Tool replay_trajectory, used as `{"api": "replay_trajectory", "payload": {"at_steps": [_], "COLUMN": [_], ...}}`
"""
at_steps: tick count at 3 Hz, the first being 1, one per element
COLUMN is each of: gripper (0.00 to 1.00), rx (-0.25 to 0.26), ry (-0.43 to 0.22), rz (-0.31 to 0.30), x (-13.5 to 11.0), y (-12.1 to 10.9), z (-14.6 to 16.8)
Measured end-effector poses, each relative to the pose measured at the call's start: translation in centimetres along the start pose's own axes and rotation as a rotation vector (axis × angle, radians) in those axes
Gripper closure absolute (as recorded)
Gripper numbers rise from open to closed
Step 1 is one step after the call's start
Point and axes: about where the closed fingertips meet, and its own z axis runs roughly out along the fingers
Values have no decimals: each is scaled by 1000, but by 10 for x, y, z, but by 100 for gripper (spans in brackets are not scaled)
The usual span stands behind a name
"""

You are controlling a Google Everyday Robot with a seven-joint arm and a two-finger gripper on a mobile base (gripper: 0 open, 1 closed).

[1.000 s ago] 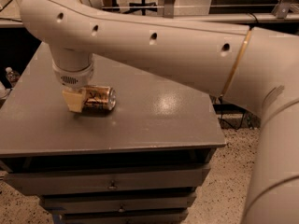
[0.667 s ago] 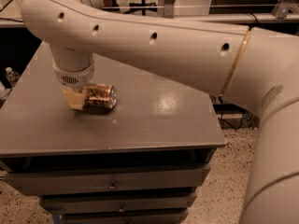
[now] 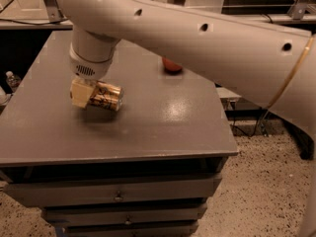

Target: Place orange can upright

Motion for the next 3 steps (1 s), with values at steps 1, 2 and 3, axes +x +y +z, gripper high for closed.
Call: {"api": "replay_trajectory", "payload": {"at_steps": [1, 2, 3], "gripper": [100, 100, 100], "rx": [-13, -23, -42], "ry": [-213, -463, -693], "rz": [24, 59, 106], "x": [-5, -8, -8], "y": [-17, -35, -44], "z": [-19, -37, -52]}}
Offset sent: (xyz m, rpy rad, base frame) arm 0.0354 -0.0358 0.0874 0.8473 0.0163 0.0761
